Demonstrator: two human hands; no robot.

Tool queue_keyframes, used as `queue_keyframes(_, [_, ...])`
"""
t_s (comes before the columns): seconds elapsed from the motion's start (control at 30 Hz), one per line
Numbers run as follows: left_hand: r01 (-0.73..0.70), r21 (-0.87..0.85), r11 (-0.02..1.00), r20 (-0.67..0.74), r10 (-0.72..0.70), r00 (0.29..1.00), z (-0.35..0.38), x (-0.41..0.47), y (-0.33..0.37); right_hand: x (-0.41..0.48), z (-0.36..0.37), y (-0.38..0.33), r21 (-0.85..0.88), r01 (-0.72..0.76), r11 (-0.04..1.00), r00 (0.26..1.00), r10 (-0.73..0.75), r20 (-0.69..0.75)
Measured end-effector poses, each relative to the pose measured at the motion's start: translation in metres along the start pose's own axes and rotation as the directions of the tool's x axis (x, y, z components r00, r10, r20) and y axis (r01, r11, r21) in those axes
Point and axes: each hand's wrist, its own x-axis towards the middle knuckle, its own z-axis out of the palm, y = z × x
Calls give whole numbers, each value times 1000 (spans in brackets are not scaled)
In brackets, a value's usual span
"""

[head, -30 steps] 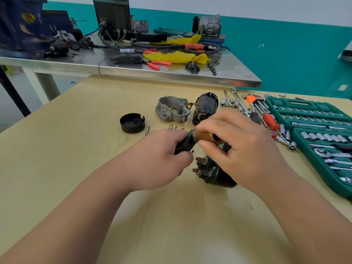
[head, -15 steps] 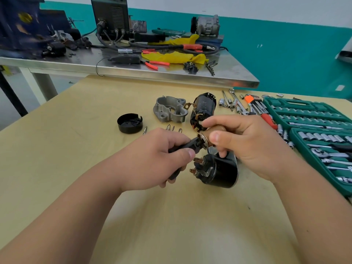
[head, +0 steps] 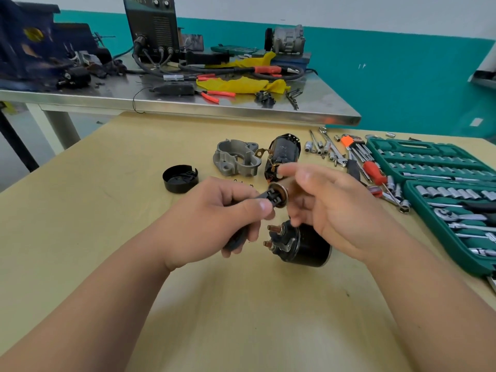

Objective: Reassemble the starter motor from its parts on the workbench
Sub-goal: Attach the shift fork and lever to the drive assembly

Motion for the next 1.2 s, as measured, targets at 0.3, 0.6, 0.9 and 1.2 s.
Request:
queue_keyframes(0.3, [117,-252,961,-85,-142,986,-6,7,-4,-15,1,-11,-888,372,272,884,-395,249])
queue_keyframes(0.6, [177,-677,714,186,-67,980,1,17,-7,-13,10,-13,-799,392,457,867,-474,154])
queue_keyframes(0.9, [18,453,891,89,-66,994,43,21,-23,9,-42,-3,541,33,840,953,136,-270])
queue_keyframes(1.2, [331,730,598,-59,-427,902,55,107,15,14,-64,12,410,-74,909,943,197,-268])
